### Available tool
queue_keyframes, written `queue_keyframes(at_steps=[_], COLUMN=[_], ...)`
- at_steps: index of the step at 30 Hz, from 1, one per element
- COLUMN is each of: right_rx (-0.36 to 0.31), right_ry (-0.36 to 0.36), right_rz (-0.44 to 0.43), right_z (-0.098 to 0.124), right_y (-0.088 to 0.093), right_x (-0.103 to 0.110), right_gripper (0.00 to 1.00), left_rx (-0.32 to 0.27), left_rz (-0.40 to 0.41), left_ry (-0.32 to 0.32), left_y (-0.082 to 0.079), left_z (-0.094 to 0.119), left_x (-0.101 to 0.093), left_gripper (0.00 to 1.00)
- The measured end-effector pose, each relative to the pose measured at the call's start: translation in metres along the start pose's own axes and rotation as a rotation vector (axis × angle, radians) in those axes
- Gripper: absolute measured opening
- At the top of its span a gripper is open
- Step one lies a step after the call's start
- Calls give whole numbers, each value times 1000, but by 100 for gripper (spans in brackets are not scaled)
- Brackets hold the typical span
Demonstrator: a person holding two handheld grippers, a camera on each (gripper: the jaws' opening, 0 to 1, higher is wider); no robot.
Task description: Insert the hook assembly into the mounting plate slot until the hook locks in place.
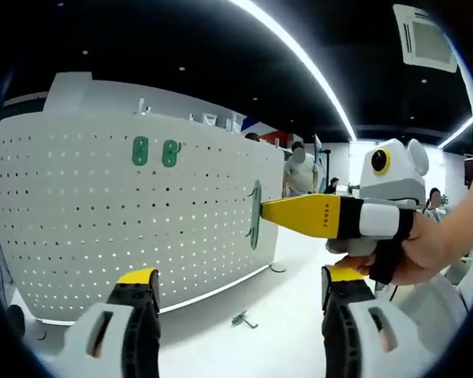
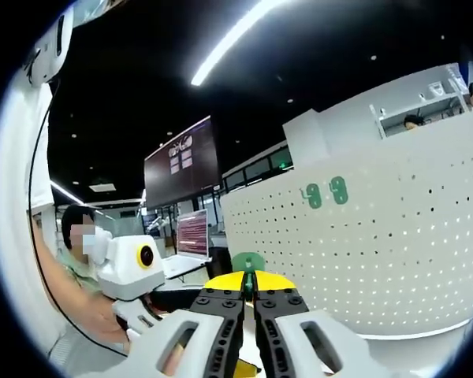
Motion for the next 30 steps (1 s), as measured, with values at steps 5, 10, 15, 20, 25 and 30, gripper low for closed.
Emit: queue_keyframes(at_steps=[5,10,15,20,25,30], right_rx=[-1,1,4,14,40,70], right_ry=[13,56,148,212,362,446], right_rz=[9,20,53,54,102,173], right_z=[0,3,8,10,16,18], right_y=[0,-1,-7,-11,-15,-16], right_x=[0,-6,-19,-28,-40,-44], right_gripper=[0,0,1,1,1,1], left_rx=[1,5,3,8,6,6], left_rz=[3,4,0,7,7,9], left_ry=[-1,0,-3,-11,-14,-16], left_y=[0,0,0,1,1,1], left_z=[0,0,1,1,2,2], left_x=[0,0,0,1,2,2], left_gripper=[86,85,84,84,83,83])
Point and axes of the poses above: the point that each gripper's makers call its tool centre point, and the gripper's own axes: z roughly backward along the fingers, x roughly to its left, y roughly out of its underside, the point moved 10 cm from there along z, roughly backward along the fingers, and after that the axes turned 6 degrees about y, right-handed, at the moved point
